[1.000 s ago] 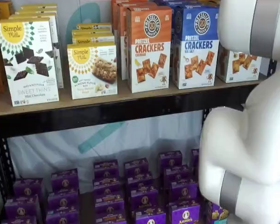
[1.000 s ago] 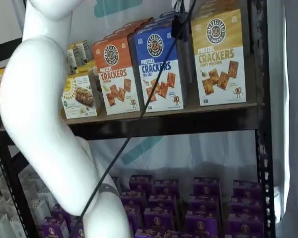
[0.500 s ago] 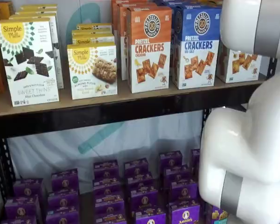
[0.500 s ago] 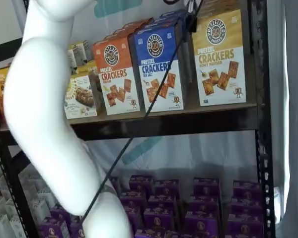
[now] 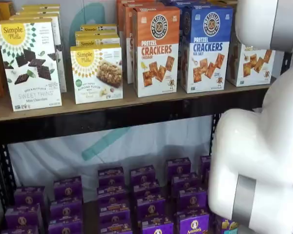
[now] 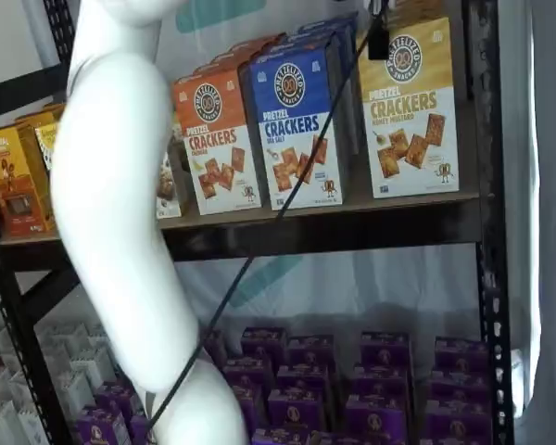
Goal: Retrieve the yellow and white box located on the top shelf, the sixth one from the left
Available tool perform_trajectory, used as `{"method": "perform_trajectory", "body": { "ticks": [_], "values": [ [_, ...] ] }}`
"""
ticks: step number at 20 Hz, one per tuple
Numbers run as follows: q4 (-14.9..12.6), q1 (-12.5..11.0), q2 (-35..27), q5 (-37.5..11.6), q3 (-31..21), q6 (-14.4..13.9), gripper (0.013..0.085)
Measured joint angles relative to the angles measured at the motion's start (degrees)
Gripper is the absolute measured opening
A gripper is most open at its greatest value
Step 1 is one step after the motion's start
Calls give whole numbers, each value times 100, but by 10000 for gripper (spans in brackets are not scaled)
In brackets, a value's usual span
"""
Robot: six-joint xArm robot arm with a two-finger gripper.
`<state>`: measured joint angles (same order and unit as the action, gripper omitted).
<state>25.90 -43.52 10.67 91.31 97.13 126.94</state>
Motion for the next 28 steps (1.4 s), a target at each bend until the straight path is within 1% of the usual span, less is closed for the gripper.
{"method": "perform_trajectory", "body": {
  "ticks": [1, 3, 6, 12, 18, 21, 23, 28],
  "values": [
    [-121, 41, -61, 55, 84, -14, 850],
    [-257, 90, -142, 99, 165, -26, 850],
    [-354, 130, -220, 102, 204, -30, 850],
    [-415, 148, -402, 257, 427, -74, 850],
    [-739, 231, -596, 476, 718, -88, 850],
    [-887, 267, -714, 679, 917, -114, 850],
    [-1062, 321, -808, 867, 1090, -138, 850],
    [-1247, 391, -845, 1012, 1177, -165, 850]
  ]
}}
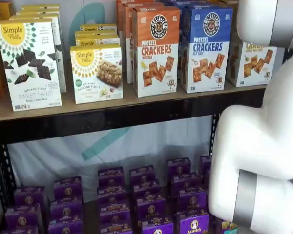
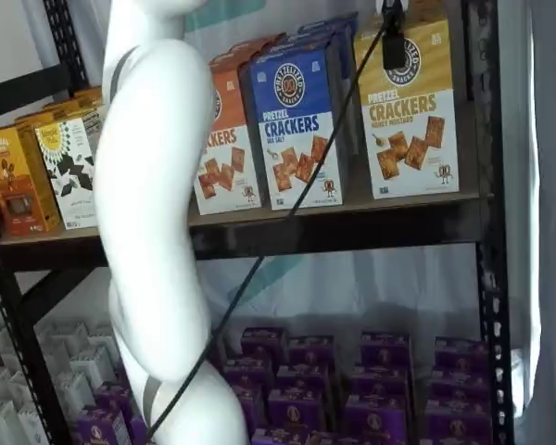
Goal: Retrieve the yellow and white box located on the top shelf, the sixth one from the left
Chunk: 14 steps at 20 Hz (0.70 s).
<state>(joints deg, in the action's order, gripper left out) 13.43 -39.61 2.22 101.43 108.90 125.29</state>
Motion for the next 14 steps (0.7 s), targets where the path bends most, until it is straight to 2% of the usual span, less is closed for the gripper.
{"method": "perform_trajectory", "body": {
  "ticks": [9, 14],
  "values": [
    [-352, 190, 52, 51, -51, -66, 850],
    [-365, 205, 28, 89, -3, -82, 850]
  ]
}}
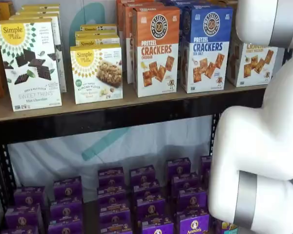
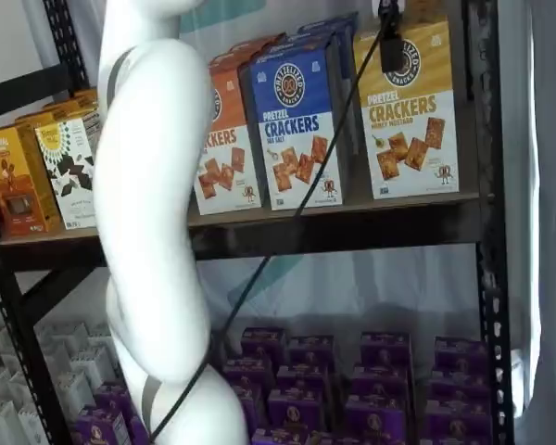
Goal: Retrieve the yellow and white box located on the top shelf, the sixth one from the left
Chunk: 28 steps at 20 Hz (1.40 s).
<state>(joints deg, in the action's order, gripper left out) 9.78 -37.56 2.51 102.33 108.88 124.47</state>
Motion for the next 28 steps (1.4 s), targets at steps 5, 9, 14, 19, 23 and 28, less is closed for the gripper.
{"method": "perform_trajectory", "body": {
  "ticks": [5, 9, 14, 19, 23, 28],
  "values": [
    [11, 5, -59, 106, 113, -24, 770],
    [-9, 21, -45, 126, 114, -36, 730],
    [7, 4, 22, 64, 36, -17, 730],
    [29, -44, 42, 71, 37, 21, 650],
    [51, -94, 23, 148, 106, 52, 650],
    [72, -135, 1, 238, 173, 72, 650]
  ]
}}
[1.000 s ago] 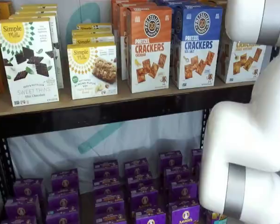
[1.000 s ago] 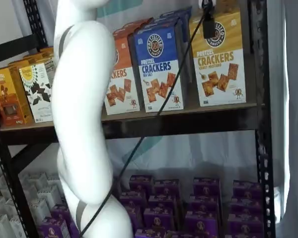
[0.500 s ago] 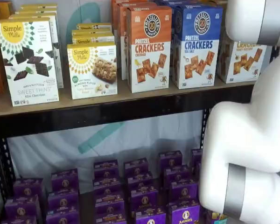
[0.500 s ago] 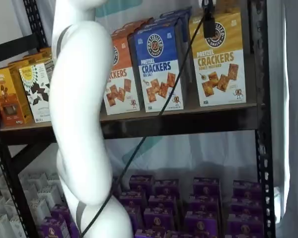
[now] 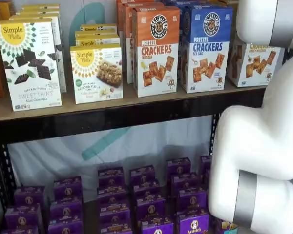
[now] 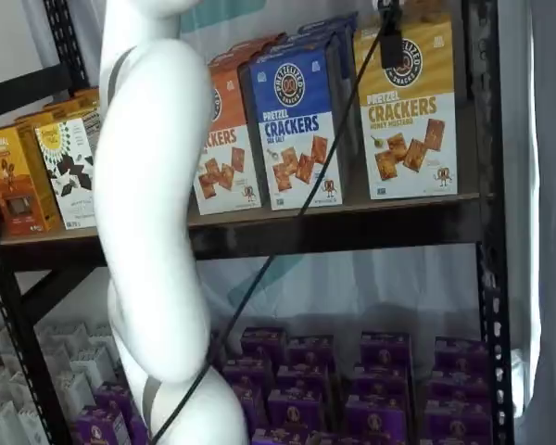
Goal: Retrieve the yellow and white box located on the top shelf, the sixth one from the left
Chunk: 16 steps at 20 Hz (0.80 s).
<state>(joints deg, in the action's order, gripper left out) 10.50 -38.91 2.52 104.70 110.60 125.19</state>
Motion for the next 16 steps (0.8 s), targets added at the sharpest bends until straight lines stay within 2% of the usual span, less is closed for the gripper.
{"method": "perform_trajectory", "body": {
  "ticks": [1, 9, 16],
  "values": [
    [10, -7, -3, 17, 10, 1, 610],
    [55, -52, 71, 123, 10, 12, 610],
    [73, -149, 577, 251, -346, 78, 610]
  ]
}}
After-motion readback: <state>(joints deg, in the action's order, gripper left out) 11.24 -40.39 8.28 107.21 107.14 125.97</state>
